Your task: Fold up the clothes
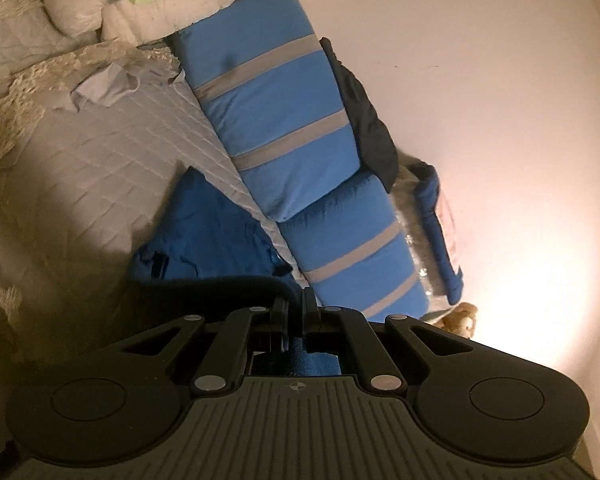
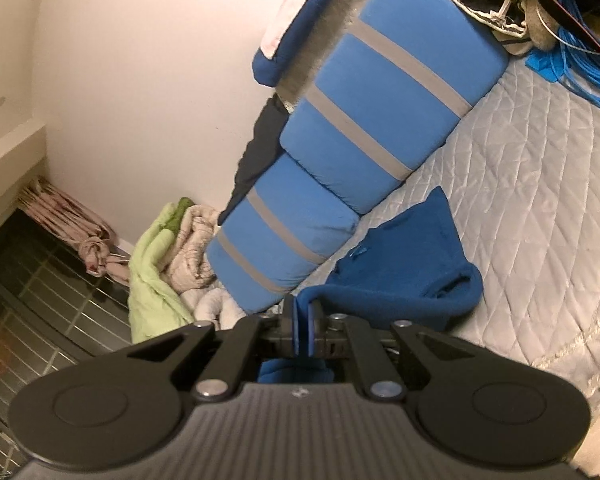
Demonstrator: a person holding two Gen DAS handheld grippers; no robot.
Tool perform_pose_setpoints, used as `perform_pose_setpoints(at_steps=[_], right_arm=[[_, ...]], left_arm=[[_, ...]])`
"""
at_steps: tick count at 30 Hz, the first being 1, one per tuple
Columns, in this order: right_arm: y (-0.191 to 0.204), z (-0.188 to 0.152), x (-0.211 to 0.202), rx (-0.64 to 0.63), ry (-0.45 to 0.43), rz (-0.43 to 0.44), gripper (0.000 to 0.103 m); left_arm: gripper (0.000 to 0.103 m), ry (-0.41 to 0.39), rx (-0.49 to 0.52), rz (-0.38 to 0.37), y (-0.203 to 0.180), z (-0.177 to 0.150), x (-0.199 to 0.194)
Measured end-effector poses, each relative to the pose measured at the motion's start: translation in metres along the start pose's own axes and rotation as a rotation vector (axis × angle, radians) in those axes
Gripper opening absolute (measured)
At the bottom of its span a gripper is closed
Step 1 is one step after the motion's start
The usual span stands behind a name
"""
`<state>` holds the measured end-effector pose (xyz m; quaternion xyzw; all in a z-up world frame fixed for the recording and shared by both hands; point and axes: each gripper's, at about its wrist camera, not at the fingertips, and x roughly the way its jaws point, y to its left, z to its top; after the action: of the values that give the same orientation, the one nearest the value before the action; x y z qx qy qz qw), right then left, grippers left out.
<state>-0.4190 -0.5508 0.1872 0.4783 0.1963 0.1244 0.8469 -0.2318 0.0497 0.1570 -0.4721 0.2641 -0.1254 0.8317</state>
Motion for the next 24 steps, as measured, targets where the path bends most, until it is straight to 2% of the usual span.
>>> perform_pose_setpoints(at_steps=[9, 15, 24], right_arm=[[0.014, 0.034, 0.051, -0.109, -0.010, -0.032, 0.005], [0.012, 0.061, 0.093, -0.183, -0.024, -0.082, 0.005], [-0.023, 0.084, 0.162, -0.166, -0.002, -0.160, 0.005]], left_arm=[[0.005, -0.012, 0.064, -0.002, -0.018, 0.036, 0.045], [0.005, 0.010, 0.059, -0.045, -0.014, 0.055, 0.083], [0.005, 0.016, 0.015, 0.024, 0.008, 0.079, 0.151]])
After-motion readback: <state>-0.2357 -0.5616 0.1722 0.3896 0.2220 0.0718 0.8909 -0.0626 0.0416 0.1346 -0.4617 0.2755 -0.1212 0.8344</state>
